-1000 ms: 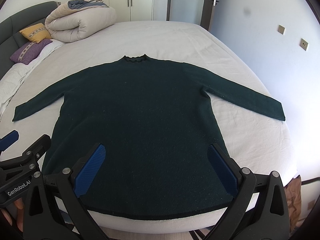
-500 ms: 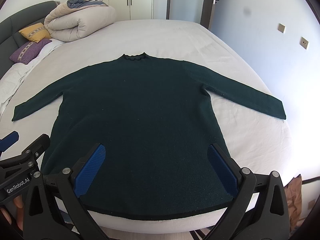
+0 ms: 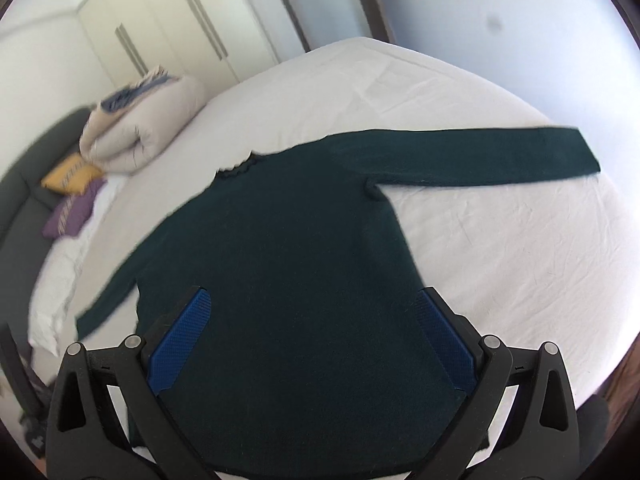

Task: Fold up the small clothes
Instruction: 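Grasp the sweater sleeve cuff with the right gripper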

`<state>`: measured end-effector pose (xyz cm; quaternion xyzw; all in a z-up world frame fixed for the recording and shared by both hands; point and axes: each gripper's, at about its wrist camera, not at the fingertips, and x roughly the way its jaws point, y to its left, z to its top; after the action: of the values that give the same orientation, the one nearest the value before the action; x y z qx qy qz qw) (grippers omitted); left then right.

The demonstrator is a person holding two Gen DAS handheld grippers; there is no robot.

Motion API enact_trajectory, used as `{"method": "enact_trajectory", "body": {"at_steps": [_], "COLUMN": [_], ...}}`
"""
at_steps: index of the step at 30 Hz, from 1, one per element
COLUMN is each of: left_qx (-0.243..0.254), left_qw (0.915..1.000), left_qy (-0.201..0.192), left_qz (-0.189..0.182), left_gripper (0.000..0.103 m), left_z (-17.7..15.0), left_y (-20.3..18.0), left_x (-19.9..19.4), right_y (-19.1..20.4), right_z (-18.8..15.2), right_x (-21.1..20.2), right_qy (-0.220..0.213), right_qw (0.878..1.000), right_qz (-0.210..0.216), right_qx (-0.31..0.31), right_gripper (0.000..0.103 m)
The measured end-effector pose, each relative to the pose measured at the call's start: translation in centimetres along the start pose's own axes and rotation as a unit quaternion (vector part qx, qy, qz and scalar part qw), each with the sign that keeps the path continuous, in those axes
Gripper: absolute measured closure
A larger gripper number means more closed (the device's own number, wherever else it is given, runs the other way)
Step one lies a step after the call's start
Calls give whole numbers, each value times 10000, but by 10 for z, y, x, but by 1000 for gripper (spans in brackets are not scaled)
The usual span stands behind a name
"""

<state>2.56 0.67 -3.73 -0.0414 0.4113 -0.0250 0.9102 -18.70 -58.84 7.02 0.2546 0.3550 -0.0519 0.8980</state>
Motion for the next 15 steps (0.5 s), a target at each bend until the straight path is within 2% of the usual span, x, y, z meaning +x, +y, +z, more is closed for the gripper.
{"method": "enact_trajectory", "body": {"at_steps": [3, 8, 10, 12, 14, 15], "left_qx": [-114, -34, -63, -129, -375, -483], "left_qw": [9995, 9965, 9962, 9945, 9920, 9913], "left_qy": [-171, 17, 250, 474, 493, 486], "left_qz": [-226, -830, -830, -930, -1101, -1124], "left_gripper": [0, 0, 0, 0, 0, 0], "left_z": [10, 23, 24, 25, 27, 28], "left_y": [2, -7, -13, -18, -16, -15], "left_x": [4, 31, 45, 59, 69, 73], "right_y": [-95, -246, -289, -321, -341, -346], "right_z": [35, 64, 68, 71, 75, 79], "right_x": [4, 15, 25, 36, 46, 50], "right_qy": [-267, -853, -871, -902, -923, -944], "right_qw": [9910, 9485, 9306, 9150, 9057, 9033], "right_qz": [325, 290, 397, 496, 512, 537], "right_qx": [1268, 3037, 3533, 3900, 4107, 4149], "right_gripper": [0, 0, 0, 5, 20, 22]}}
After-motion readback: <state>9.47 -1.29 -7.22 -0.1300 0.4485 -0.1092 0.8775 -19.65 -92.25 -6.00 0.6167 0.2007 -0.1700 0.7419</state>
